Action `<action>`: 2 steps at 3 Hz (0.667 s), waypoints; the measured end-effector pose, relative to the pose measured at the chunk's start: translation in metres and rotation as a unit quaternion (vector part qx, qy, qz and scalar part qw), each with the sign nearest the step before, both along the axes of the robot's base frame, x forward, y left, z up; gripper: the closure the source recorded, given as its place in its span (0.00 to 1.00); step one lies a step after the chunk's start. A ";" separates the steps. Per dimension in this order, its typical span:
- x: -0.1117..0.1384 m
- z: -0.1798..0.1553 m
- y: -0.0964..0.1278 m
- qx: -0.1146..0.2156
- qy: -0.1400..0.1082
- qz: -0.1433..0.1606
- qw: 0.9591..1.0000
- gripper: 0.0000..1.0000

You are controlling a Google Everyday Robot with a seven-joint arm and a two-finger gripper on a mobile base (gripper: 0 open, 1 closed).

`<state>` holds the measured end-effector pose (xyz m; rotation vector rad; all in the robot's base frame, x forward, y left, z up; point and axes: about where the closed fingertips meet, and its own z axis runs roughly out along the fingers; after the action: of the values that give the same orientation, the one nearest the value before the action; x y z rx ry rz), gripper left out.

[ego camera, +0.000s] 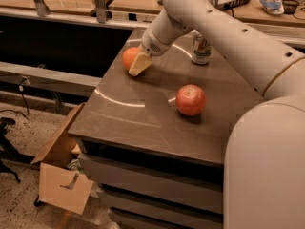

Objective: Move orange near apple

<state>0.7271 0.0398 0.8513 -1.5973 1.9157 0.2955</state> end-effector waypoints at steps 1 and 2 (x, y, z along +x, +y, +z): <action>0.010 0.030 -0.016 -0.011 -0.027 0.007 1.000 0.78; 0.023 0.067 -0.061 -0.039 -0.056 -0.008 0.998 0.99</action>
Offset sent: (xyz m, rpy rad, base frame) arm 0.0442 -0.1241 0.1274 -0.1453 -0.1963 -0.0606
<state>0.7503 -0.0217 0.9184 -1.6140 1.8732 0.1222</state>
